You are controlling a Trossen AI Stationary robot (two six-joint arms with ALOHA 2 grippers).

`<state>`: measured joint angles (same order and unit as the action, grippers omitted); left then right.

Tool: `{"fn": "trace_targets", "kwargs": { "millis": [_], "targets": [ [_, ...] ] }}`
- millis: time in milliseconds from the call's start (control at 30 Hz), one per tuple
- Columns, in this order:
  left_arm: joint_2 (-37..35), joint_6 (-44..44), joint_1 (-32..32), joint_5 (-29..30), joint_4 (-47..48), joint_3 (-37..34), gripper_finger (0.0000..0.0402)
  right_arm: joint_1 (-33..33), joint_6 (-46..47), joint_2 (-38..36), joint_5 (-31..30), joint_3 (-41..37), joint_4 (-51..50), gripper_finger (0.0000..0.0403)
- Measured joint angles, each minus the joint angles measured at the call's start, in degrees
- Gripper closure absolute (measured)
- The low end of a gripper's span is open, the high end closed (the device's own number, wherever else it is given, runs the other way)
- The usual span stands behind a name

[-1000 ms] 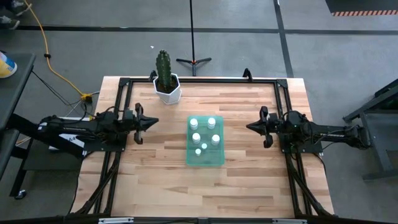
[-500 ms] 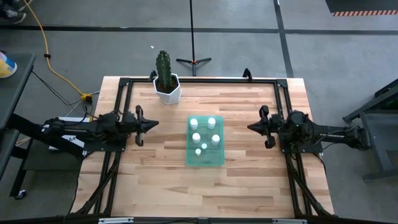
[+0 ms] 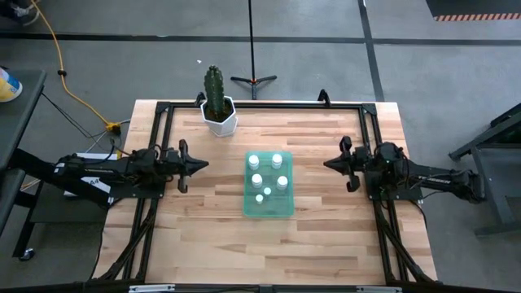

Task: Pick and place pill bottles into a basket
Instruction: Return to Home Position

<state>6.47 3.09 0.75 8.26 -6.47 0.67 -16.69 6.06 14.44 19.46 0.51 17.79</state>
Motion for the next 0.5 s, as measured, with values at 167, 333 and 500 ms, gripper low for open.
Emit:
{"fn": "trace_targets", "kwargs": {
  "millis": [167, 333, 500],
  "targets": [
    [-0.01, 1.68, 0.00, -0.51, -0.97, 0.00, 0.0379, -0.06, 1.06, 0.00, -4.47, -0.02, 0.39, 0.0403],
    [-0.01, 1.84, 0.00, -0.27, -1.13, -0.02, 0.0378, 2.97, 2.77, 0.13, -11.02, -0.02, 2.59, 0.0403],
    [-0.01, 2.47, 0.00, -0.24, -1.12, -0.04, 0.0379, 8.70, -1.07, 0.21, -14.83, -0.02, 1.35, 0.0403]
  ]
}}
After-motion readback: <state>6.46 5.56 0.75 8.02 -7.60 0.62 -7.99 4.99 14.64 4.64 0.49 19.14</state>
